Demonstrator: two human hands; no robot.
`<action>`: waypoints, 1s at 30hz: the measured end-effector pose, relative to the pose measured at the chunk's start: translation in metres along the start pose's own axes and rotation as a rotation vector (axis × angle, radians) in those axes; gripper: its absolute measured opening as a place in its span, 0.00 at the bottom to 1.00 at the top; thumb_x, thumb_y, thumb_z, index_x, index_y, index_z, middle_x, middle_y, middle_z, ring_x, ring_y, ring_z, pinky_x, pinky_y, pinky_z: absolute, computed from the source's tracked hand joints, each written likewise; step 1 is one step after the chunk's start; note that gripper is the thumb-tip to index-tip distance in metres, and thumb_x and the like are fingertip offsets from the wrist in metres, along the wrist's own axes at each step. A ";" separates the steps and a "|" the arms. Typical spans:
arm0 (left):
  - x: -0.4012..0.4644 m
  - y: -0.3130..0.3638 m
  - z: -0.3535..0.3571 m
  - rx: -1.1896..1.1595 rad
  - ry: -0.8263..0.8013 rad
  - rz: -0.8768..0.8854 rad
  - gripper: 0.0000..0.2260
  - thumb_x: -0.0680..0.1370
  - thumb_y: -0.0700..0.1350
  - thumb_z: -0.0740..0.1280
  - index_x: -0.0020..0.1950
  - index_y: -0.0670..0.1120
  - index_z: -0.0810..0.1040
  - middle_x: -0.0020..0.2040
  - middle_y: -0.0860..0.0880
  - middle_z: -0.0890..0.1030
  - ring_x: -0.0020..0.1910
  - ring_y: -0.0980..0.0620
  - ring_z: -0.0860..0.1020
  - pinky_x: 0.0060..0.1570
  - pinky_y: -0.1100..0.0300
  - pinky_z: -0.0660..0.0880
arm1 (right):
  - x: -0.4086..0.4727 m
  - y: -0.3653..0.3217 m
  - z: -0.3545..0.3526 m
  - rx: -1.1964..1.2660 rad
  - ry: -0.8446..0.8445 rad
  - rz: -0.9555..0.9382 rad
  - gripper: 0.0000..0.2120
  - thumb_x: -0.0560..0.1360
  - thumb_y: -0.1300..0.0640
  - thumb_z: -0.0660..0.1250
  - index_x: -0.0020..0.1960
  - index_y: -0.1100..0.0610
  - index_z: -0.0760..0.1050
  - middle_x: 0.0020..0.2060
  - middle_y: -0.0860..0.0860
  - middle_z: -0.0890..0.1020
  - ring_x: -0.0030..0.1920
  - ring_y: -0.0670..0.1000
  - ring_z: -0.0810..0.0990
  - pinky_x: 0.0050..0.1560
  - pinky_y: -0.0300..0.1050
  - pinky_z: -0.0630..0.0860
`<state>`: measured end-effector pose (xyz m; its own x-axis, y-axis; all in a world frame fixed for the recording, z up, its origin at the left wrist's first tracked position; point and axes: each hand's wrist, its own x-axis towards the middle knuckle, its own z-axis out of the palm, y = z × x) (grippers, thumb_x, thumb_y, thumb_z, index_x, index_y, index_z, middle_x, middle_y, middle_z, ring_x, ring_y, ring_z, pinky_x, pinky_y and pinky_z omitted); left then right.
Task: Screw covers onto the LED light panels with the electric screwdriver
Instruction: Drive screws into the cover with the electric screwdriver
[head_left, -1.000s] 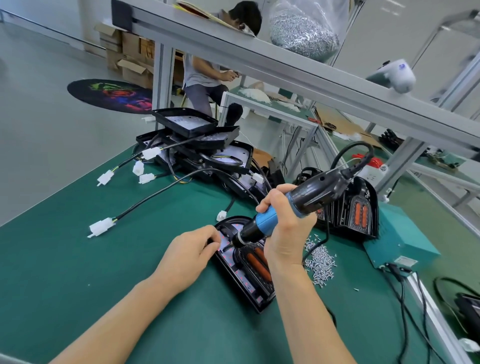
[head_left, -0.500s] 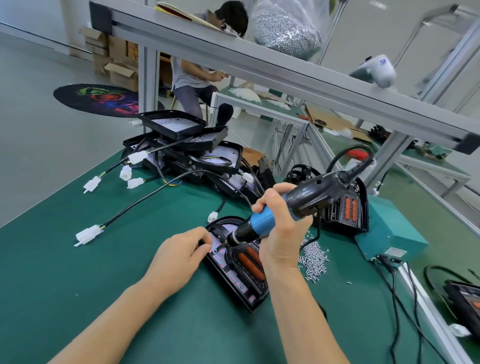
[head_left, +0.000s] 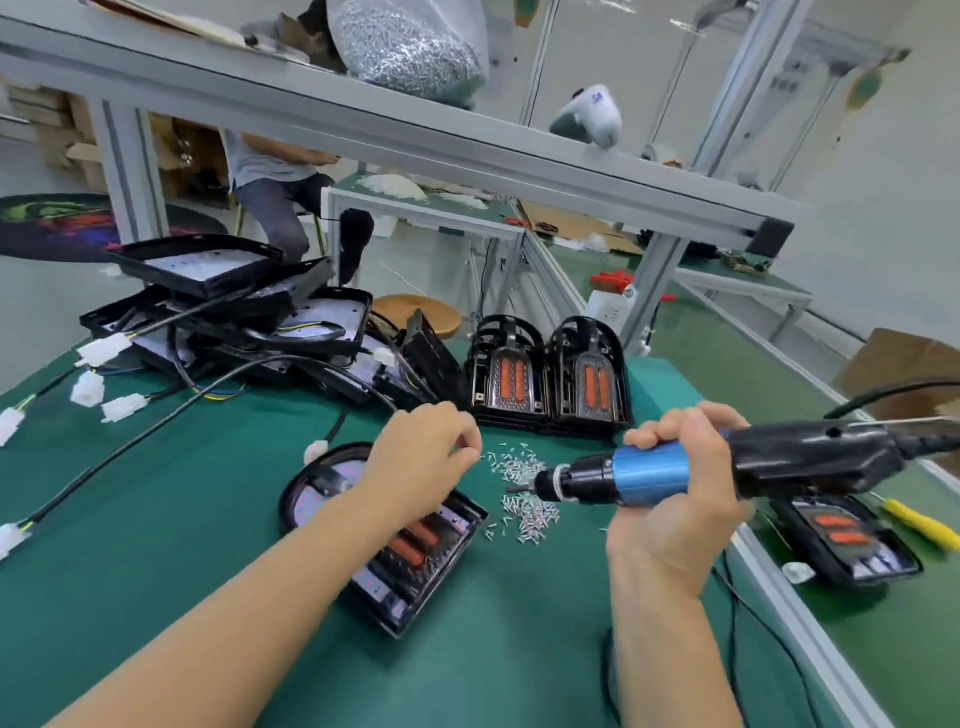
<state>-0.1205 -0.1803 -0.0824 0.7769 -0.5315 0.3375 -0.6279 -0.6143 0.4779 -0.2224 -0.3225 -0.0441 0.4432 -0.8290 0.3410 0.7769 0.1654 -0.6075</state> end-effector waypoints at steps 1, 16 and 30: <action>0.014 0.007 0.009 0.080 -0.077 0.011 0.05 0.78 0.45 0.63 0.46 0.50 0.79 0.43 0.54 0.76 0.49 0.50 0.75 0.54 0.54 0.68 | 0.003 -0.001 -0.004 -0.007 0.009 -0.005 0.07 0.67 0.64 0.66 0.42 0.55 0.72 0.31 0.52 0.71 0.27 0.49 0.73 0.35 0.40 0.74; 0.053 0.018 0.065 0.413 -0.565 -0.133 0.06 0.69 0.39 0.71 0.37 0.48 0.76 0.46 0.49 0.84 0.49 0.47 0.78 0.61 0.48 0.61 | 0.022 0.033 -0.028 -0.165 0.079 0.012 0.06 0.65 0.64 0.68 0.38 0.55 0.73 0.24 0.48 0.74 0.27 0.51 0.73 0.35 0.44 0.72; 0.055 0.019 0.067 0.490 -0.541 -0.149 0.12 0.70 0.38 0.69 0.31 0.47 0.69 0.30 0.51 0.72 0.35 0.50 0.70 0.64 0.47 0.56 | 0.018 0.052 -0.029 -0.241 0.024 0.065 0.07 0.66 0.63 0.69 0.35 0.52 0.76 0.24 0.50 0.75 0.27 0.52 0.73 0.38 0.46 0.72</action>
<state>-0.0929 -0.2596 -0.1091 0.8033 -0.5575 -0.2095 -0.5650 -0.8246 0.0282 -0.1870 -0.3436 -0.0902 0.4760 -0.8337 0.2800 0.6166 0.0893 -0.7822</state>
